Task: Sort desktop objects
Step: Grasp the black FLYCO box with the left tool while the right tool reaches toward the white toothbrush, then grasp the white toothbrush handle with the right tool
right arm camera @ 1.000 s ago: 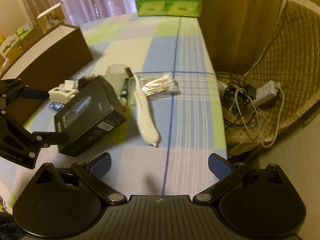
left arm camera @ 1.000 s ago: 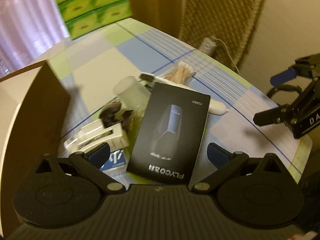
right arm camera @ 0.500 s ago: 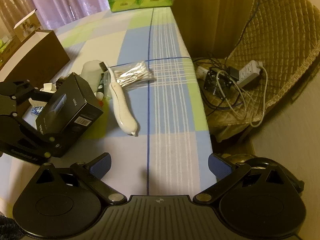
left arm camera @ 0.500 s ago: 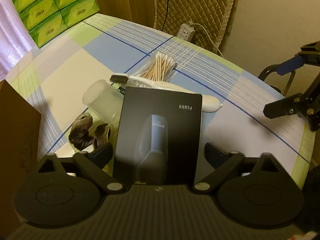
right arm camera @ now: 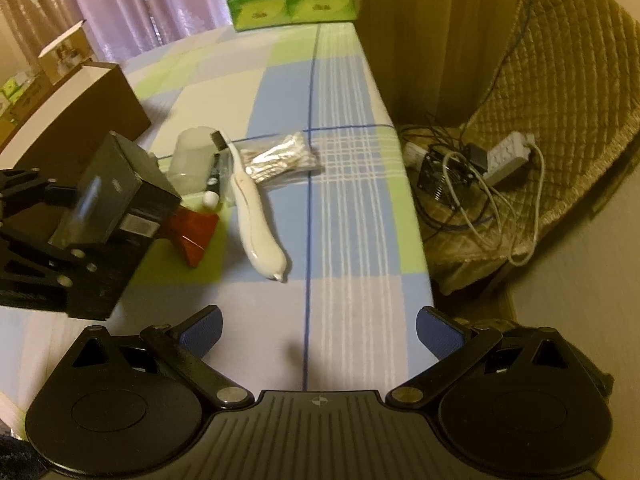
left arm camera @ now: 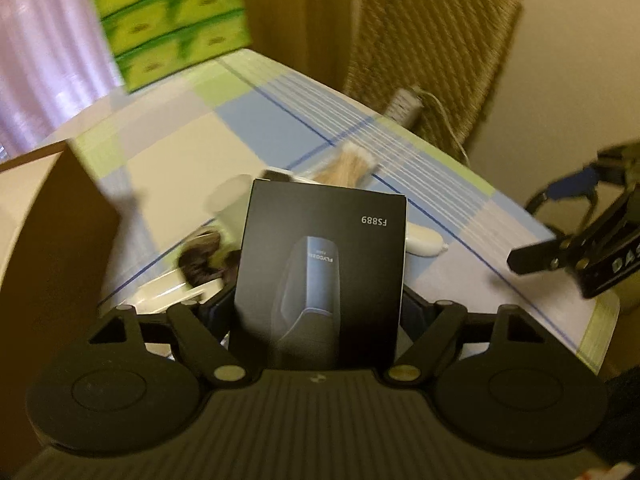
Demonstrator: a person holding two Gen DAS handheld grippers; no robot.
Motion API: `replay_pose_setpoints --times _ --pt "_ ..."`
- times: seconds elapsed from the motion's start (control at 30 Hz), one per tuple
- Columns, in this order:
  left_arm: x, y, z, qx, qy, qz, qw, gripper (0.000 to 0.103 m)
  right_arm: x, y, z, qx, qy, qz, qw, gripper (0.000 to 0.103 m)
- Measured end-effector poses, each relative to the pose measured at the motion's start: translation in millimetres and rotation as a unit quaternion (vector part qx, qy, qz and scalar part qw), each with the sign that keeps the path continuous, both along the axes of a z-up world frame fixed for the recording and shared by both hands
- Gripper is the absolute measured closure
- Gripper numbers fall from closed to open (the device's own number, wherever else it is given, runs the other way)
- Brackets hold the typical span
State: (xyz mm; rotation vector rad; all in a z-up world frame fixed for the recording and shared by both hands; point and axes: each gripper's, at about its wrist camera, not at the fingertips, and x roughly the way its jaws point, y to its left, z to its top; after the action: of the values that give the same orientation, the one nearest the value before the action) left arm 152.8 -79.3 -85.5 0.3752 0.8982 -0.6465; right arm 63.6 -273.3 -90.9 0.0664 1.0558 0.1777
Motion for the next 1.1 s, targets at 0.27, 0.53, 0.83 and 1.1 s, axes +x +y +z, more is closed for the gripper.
replay_pose_setpoints --times 0.27,0.53,0.83,1.1 --pt "-3.6 43.2 26.5 -0.009 -0.007 0.122 0.9924 0.025 19.3 15.9 -2.7 0.012 -0.034 0.050 0.998 0.003" --pt "4.4 75.3 35.1 -0.005 -0.015 0.220 0.9753 0.025 54.4 29.0 -11.4 0.022 -0.054 0.092 0.994 0.031" --pt "3.6 87.2 39.3 -0.007 -0.022 0.267 0.9634 0.025 87.0 47.9 -30.2 0.012 -0.057 0.138 0.989 0.055" --pt "2.0 90.3 39.5 -0.009 -0.018 0.280 0.9599 0.025 100.4 62.1 -49.4 -0.018 -0.042 0.155 0.987 0.076"
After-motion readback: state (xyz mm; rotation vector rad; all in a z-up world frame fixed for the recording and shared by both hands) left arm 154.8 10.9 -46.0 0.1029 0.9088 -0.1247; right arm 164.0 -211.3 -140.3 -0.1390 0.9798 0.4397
